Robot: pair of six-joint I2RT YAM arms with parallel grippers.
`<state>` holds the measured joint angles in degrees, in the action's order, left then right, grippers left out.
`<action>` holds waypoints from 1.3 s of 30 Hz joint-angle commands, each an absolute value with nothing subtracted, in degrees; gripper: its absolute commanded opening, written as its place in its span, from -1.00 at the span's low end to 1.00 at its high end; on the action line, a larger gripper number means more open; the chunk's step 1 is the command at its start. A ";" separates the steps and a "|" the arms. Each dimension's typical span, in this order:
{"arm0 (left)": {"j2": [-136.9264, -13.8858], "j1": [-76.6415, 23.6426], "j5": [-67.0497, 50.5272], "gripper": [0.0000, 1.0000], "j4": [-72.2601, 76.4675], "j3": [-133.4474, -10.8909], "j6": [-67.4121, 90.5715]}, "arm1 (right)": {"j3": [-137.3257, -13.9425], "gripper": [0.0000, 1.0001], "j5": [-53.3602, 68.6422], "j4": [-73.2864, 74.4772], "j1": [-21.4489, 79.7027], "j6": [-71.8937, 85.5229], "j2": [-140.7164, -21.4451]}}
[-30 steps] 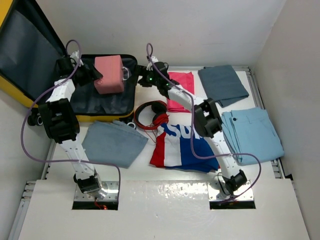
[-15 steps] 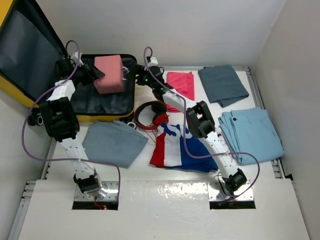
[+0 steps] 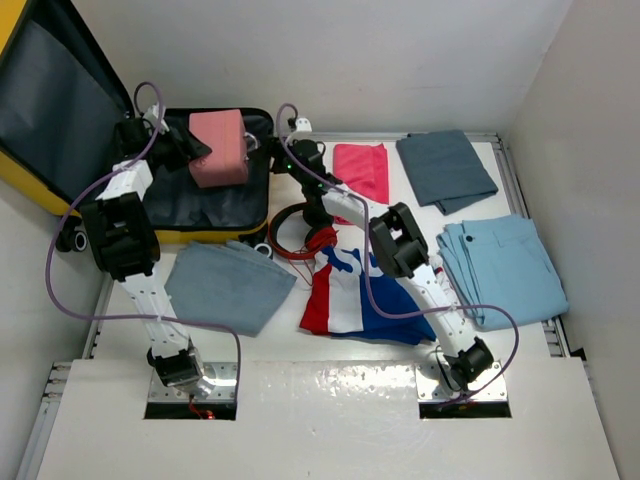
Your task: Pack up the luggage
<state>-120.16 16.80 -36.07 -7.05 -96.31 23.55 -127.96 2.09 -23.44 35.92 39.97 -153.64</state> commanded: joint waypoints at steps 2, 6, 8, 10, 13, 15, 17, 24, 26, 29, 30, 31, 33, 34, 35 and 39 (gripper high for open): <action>-121.55 15.29 -36.74 0.61 -6.06 -98.96 22.95 | -122.35 0.69 0.53 -41.91 39.99 33.49 -145.72; -124.71 13.37 -39.19 0.65 -7.29 -101.94 19.61 | -122.10 0.71 1.84 -35.78 38.50 36.30 -145.81; -126.73 12.83 -41.40 0.72 -7.29 -104.32 19.60 | -120.25 0.71 3.07 -33.49 37.79 38.74 -144.76; -129.28 12.22 -41.40 0.75 -7.29 -105.38 19.60 | -118.66 0.65 4.12 -30.59 36.83 39.64 -144.49; -133.76 11.60 -43.86 0.75 -7.29 -108.72 19.60 | -115.15 0.50 7.02 -29.88 36.03 41.04 -143.53; -136.22 10.63 -47.19 0.64 -7.29 -110.74 19.60 | -112.78 0.37 8.95 -30.32 35.42 41.66 -143.00; -136.23 8.97 -49.64 0.55 -7.29 -110.74 20.21 | -111.72 0.34 11.07 -31.28 35.24 41.66 -141.95; -128.61 6.42 -48.81 0.75 -8.61 -100.92 18.55 | -105.12 0.61 11.95 -33.84 34.46 38.15 -136.15; -126.14 6.42 -45.63 0.94 -6.95 -99.50 17.93 | -102.84 0.64 12.04 -33.58 34.02 37.62 -133.35; -122.79 8.17 -38.60 0.99 -5.28 -100.28 20.64 | -99.86 0.69 11.87 -32.26 32.35 37.00 -129.56; -122.00 9.22 -33.89 0.99 -5.27 -101.76 21.26 | -99.23 0.69 11.78 -31.30 31.56 36.91 -128.77; -120.25 9.75 -30.97 0.99 -5.27 -102.47 21.27 | -97.58 0.71 11.43 -30.42 30.60 36.39 -126.15; -118.22 11.07 -21.25 0.99 -5.27 -104.40 21.88 | -96.25 0.71 10.21 -28.75 29.19 35.69 -122.20; -115.95 11.07 -17.53 0.99 -5.27 -104.94 21.88 | -94.33 0.74 10.02 -27.26 28.05 35.25 -121.12; -114.88 11.68 -14.45 0.99 -5.27 -105.55 21.19 | -93.61 0.74 9.67 -26.64 27.25 35.07 -120.33; -110.84 10.12 -1.61 0.99 -5.27 -110.47 12.86 | -89.66 0.74 8.18 -21.89 22.43 34.63 -113.75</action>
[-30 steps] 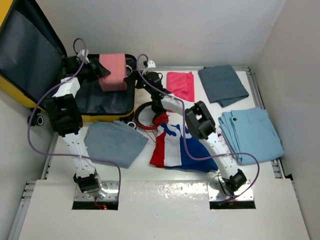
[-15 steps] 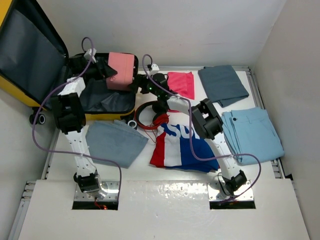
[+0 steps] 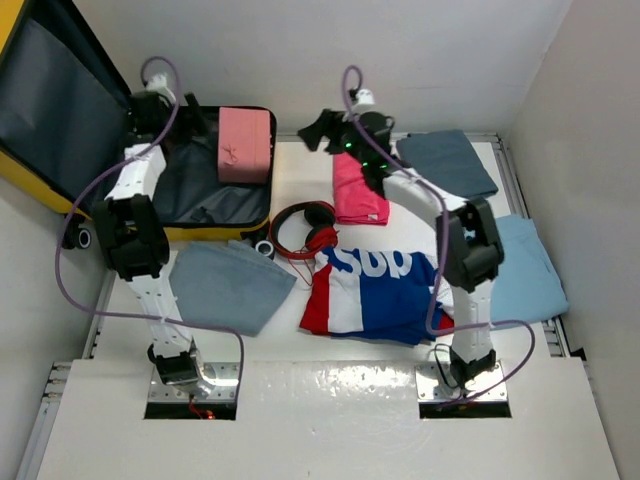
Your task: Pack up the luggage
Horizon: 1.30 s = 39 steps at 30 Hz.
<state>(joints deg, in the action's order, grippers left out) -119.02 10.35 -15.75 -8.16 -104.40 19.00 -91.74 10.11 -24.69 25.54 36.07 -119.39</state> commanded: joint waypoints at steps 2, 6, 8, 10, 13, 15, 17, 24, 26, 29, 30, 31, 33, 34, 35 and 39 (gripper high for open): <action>-110.21 7.22 0.78 0.99 -7.54 -113.37 6.71 | -88.42 0.74 7.91 -17.86 20.14 34.19 -110.15; -110.03 -1.29 -8.69 0.99 -17.10 -117.33 -3.41 | -81.93 0.74 6.95 -10.22 14.43 33.66 -104.86; -111.52 -11.81 -8.88 0.99 -20.90 -116.81 -5.71 | -79.73 0.74 6.68 -4.35 10.84 33.40 -102.15; -113.37 -16.22 -9.75 0.99 -22.14 -116.28 -4.67 | -77.88 0.70 7.03 -1.86 9.42 33.75 -100.47; -118.64 -20.90 -15.45 0.99 -22.68 -116.28 -7.62 | -75.33 0.66 9.40 3.33 5.28 34.98 -98.97; -124.15 -23.55 -23.27 0.99 -23.72 -119.52 -11.93 | -72.53 0.64 10.80 5.44 2.57 34.90 -97.04; -128.65 -24.87 -30.89 0.95 -26.35 -123.38 -21.59 | -71.11 0.64 12.47 6.33 1.32 34.63 -95.98; -143.25 -25.58 -31.99 0.95 -26.21 -136.31 -34.37 | -67.33 0.64 16.79 13.09 -4.39 28.58 -87.73; -146.58 -26.10 -31.29 0.97 -25.14 -137.54 -34.37 | -66.62 0.64 16.35 14.49 -4.83 26.65 -85.44; -148.62 -26.80 -31.90 0.97 -23.99 -137.55 -34.36 | -66.18 0.64 15.21 15.29 -5.10 25.75 -83.68; -149.41 -27.50 -32.51 0.97 -23.99 -137.55 -34.37 | -65.92 0.64 15.03 15.55 -5.18 25.84 -83.24; -149.41 -27.51 -32.52 0.97 -23.99 -137.55 -34.37 | -65.92 0.64 14.94 15.90 -5.36 25.58 -83.06; -149.41 -29.43 -32.52 0.94 -24.78 -135.80 -34.37 | -65.92 0.64 14.07 16.17 -5.54 25.66 -82.88; -149.41 -29.97 -31.65 0.88 -25.92 -135.10 -35.15 | -65.83 0.64 13.89 16.35 -5.62 25.58 -82.79; -148.89 -30.49 -31.64 0.86 -26.62 -134.39 -35.16 | -66.18 0.64 13.80 16.26 -5.80 25.58 -82.88; -147.75 -30.50 -32.26 0.79 -31.02 -132.64 -27.36 | -67.06 0.64 13.71 16.79 -6.24 25.58 -83.58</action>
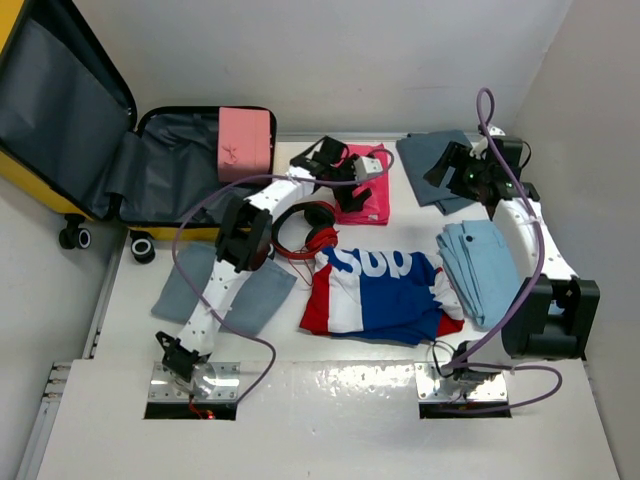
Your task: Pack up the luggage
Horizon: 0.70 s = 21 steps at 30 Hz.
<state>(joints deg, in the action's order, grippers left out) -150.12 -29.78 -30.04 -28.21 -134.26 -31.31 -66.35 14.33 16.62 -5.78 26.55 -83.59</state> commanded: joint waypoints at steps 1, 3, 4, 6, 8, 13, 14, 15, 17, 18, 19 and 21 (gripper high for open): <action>-147.14 -31.11 -31.47 0.79 -31.55 -131.32 -26.38 | -67.15 0.64 13.80 16.70 -6.33 25.49 -83.84; -143.90 -31.81 -29.55 0.83 -32.08 -127.81 -24.97 | -67.94 0.64 14.23 17.31 -6.50 25.66 -84.46; -142.75 -31.82 -29.53 0.83 -32.08 -124.49 -24.96 | -68.37 0.64 14.33 17.31 -6.68 25.58 -85.07; -139.42 -32.34 -30.92 0.86 -32.08 -120.17 -24.96 | -68.82 0.64 15.46 17.67 -6.77 25.58 -85.34; -137.38 -32.87 -30.94 0.86 -32.08 -118.75 -25.57 | -69.87 0.64 16.08 18.10 -6.68 25.23 -86.48; -130.71 -28.94 -33.73 0.89 -27.09 -118.74 -19.53 | -71.28 0.64 18.62 17.85 -6.94 24.52 -87.54; -127.04 -27.70 -34.53 0.89 -23.94 -117.87 -17.95 | -71.02 0.64 18.89 17.41 -6.94 24.17 -87.45; -125.00 -26.55 -34.54 0.89 -22.86 -117.17 -16.80 | -70.84 0.64 19.16 16.88 -6.94 24.17 -87.54; -121.05 -23.91 -35.24 0.89 -22.85 -114.89 -18.01 | -70.40 0.64 20.39 16.70 -6.86 24.69 -87.80; -119.11 -23.30 -34.37 0.89 -24.07 -113.74 -19.32 | -69.97 0.64 20.56 15.13 -6.86 24.96 -87.89; -115.96 -23.29 -33.41 0.89 -26.26 -112.86 -24.21 | -69.70 0.64 20.91 15.64 -6.77 25.13 -87.98; -115.22 -22.59 -29.20 0.77 -34.58 -111.98 -29.60 | -68.73 0.64 21.18 14.34 -6.68 25.93 -88.24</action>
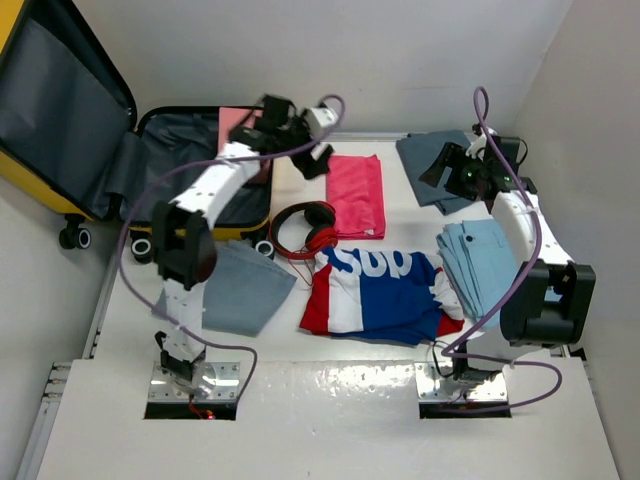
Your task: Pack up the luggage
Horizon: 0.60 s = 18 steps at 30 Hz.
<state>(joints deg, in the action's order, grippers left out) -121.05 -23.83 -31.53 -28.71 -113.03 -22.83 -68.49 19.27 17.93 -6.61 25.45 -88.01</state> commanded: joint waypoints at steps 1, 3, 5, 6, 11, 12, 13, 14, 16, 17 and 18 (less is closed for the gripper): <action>-114.53 -21.80 -27.61 0.73 -36.46 -111.02 -32.32 | -68.82 0.64 21.62 14.24 -6.68 26.10 -88.42; -114.52 -20.13 -25.22 0.66 -39.88 -108.11 -34.44 | -68.82 0.64 21.71 13.89 -6.24 26.45 -88.94; -115.22 -19.43 -24.43 0.66 -43.41 -106.62 -36.29 | -68.99 0.64 21.89 13.36 -6.24 26.63 -89.12; -116.18 -19.42 -24.43 0.64 -44.72 -106.61 -37.34 | -69.08 0.64 21.97 13.36 -6.15 26.63 -89.47; -120.93 -19.42 -25.66 0.64 -50.44 -108.63 -40.34 | -69.78 0.64 21.88 14.32 -6.15 26.02 -89.65; -121.98 -19.42 -25.66 0.64 -50.45 -109.76 -40.34 | -69.79 0.64 21.88 14.50 -6.41 25.84 -89.91; -124.17 -19.42 -25.66 0.64 -50.45 -110.30 -40.34 | -70.05 0.64 21.88 14.85 -6.50 25.75 -90.00; -125.41 -20.03 -24.27 0.64 -50.45 -111.00 -39.21 | -70.05 0.64 21.80 14.94 -6.42 25.84 -90.09; -127.87 -20.65 -21.99 0.64 -50.45 -113.55 -37.45 | -70.49 0.64 21.88 15.29 -6.59 25.75 -90.26; -129.88 -20.65 -20.15 0.64 -48.80 -114.34 -36.48 | -70.58 0.64 21.97 15.38 -6.77 25.84 -90.18; -130.69 -21.44 -18.21 0.64 -48.08 -114.35 -35.69 | -70.58 0.64 21.80 15.47 -6.85 25.84 -90.26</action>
<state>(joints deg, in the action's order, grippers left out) -129.51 -20.29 -22.79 -48.45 -111.04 -37.34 -68.49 21.15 16.08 -6.57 25.91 -89.95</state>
